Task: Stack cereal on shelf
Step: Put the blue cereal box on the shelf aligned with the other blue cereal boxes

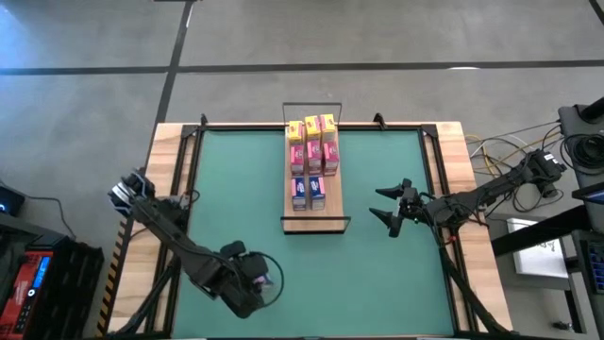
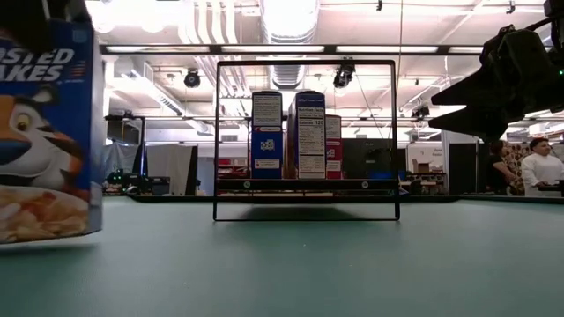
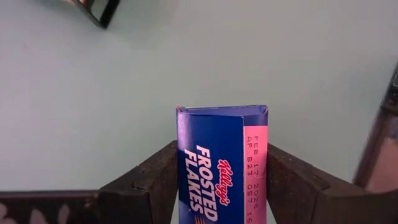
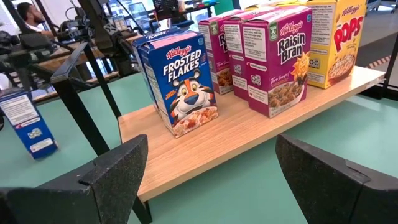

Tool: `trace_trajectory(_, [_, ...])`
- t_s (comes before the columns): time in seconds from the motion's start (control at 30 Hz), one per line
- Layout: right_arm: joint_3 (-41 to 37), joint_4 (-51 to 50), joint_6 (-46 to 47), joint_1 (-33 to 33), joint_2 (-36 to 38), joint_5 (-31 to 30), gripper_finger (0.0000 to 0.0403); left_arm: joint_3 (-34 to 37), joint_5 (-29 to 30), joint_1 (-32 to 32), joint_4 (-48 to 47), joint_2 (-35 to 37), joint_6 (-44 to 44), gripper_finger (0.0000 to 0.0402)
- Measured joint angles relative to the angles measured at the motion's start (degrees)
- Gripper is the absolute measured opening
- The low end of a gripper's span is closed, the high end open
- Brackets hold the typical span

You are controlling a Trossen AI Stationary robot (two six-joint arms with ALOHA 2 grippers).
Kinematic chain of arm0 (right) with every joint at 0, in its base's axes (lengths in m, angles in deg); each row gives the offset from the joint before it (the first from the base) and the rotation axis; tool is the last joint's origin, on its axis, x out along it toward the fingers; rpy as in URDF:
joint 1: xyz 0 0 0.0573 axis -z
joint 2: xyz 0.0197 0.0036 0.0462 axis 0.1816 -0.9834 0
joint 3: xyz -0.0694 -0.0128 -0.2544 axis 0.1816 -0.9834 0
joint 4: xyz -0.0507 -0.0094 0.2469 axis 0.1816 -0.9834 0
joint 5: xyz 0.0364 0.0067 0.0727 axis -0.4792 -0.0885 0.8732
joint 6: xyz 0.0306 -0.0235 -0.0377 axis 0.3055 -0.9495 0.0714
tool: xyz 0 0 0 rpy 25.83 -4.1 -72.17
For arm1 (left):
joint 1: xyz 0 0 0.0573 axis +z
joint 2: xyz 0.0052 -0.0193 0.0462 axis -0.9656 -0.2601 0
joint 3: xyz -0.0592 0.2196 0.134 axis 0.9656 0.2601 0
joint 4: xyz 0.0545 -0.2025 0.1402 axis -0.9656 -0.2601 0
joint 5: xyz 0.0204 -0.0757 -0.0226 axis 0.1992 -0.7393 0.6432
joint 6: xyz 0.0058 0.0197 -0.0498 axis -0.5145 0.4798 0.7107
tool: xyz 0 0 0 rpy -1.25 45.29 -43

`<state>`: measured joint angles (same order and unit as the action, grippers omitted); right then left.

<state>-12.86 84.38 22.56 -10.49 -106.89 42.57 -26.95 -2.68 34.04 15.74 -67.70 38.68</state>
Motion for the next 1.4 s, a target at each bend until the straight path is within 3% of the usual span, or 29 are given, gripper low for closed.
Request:
trace_trajectory(0.33, [0.0, 0.0, 0.0, 0.0, 0.0, 0.0, 0.0341, -10.2, 3.9, 1.8, -5.5, -6.2, -7.6, 0.0186])
trace_trajectory(1.03, [0.0, 0.0, 0.0, 0.0, 0.0, 0.0, 0.0341, -10.2, 5.7, 11.5, 8.5, -8.3, -30.5, 0.0186])
trace_trajectory(1.4, [0.0, 0.0, 0.0, 0.0, 0.0, 0.0, 0.0341, -10.1, 4.9, 14.2, 10.8, -8.6, -31.8, 0.0186])
